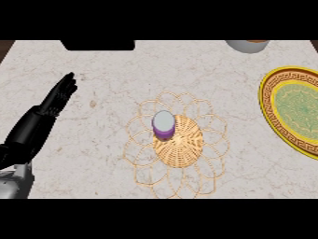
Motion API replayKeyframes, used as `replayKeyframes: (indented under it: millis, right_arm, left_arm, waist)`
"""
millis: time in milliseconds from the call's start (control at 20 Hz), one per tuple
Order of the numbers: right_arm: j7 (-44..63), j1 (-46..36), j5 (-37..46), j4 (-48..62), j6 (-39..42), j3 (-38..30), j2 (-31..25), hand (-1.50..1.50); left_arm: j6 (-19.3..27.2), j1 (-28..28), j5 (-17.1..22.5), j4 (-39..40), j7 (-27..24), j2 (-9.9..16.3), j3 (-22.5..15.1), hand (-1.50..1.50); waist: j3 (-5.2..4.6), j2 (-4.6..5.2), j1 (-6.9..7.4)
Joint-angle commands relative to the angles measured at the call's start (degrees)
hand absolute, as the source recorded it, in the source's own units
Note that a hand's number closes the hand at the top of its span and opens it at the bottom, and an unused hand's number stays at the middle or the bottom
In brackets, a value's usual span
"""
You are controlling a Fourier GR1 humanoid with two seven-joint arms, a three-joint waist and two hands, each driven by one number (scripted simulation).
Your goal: Pick the tomato from the placemat and place it in the plate
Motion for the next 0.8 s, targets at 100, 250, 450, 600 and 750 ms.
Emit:
replayKeyframes:
  millis: [100,250,450,600,750]
  right_arm:
    - [-3.41,-15.04,8.25,20.84,-3.76,2.4,-1.09,1.5]
    - [-5.03,-12.79,8.82,27.03,-1.32,4.94,0.95,1.5]
    - [-1.13,-21.26,13.51,40.56,-1.16,6.78,1.04,-1.5]
    - [-8.07,-25.56,15.03,50.5,-5.35,6.8,3.51,-1.5]
    - [-14.63,-32.81,13.36,58.65,-6.3,4.4,3.01,-1.5]
  left_arm:
    - [-1.91,-3.38,-0.27,3.39,-1.54,-0.94,0.67,0.0]
    - [-1.76,-4.08,0.01,2.27,1.61,-0.69,1.62,0.0]
    - [-1.39,-5.31,-1.69,4.21,0.35,-2.12,0.38,0.0]
    - [-3.21,-0.34,-0.9,2.64,-2.53,-0.7,2.78,0.0]
    - [-2.04,-4.66,-2.36,5.85,-1.35,-3.08,2.0,0.0]
  waist:
    - [-0.02,0.42,1.51]
    - [-0.01,0.24,0.97]
    - [0.01,0.47,1.48]
    - [0.0,0.17,1.2]
    - [0.01,0.26,0.96]
